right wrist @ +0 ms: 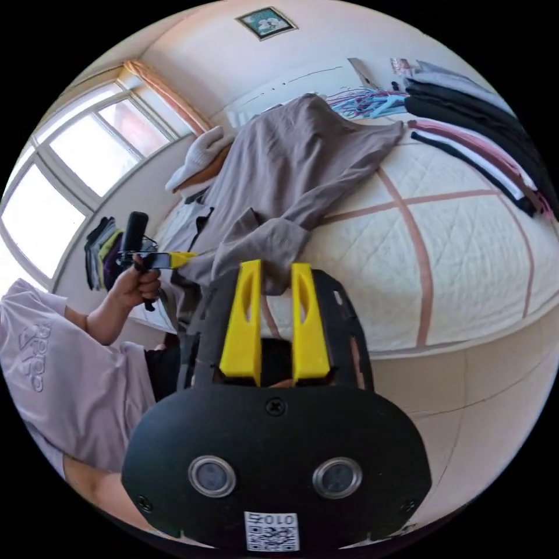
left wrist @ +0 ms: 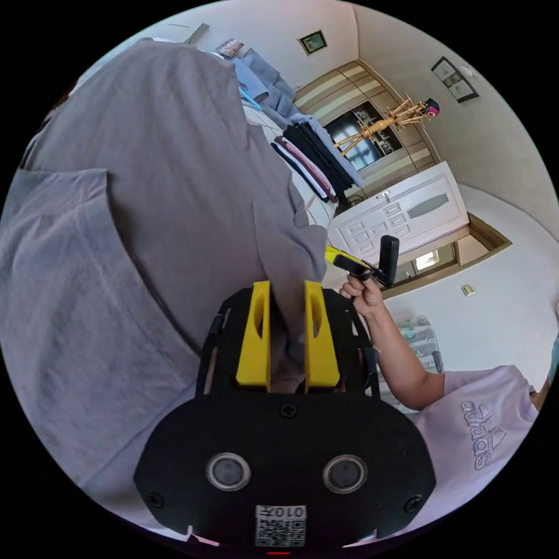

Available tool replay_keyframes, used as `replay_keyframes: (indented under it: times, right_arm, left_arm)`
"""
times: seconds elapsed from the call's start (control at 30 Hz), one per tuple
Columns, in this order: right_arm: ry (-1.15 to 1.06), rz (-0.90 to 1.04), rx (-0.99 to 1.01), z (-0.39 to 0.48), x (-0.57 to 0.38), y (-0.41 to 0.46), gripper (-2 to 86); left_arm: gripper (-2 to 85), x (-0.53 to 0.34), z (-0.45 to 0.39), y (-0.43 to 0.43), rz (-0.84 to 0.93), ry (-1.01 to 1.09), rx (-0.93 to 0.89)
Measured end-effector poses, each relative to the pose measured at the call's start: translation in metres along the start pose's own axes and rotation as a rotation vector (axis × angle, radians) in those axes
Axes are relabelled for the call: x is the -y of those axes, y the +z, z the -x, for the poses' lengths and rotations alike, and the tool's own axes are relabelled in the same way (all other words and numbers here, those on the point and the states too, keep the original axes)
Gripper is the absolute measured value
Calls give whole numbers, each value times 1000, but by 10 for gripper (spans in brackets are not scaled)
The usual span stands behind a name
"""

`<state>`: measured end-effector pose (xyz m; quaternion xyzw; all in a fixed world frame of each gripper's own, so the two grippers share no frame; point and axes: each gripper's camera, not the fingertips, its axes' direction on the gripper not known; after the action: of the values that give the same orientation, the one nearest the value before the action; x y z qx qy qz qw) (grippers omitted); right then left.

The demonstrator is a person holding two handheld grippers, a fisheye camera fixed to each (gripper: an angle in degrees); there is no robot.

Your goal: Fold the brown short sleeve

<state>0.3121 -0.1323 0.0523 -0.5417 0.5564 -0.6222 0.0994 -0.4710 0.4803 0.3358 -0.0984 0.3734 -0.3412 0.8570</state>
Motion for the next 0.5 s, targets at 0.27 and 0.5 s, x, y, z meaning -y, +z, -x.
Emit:
replay_keyframes:
  times: [0.27,0.5]
  right_arm:
    - [-117,-180,-192,20,-28,-123,32]
    - [-175,-33,-429,31,-21,-149,30]
  left_arm:
    - [4,-14,-60,24,-38,151,-175]
    - [1,-46,-150,90,-20,324,-188]
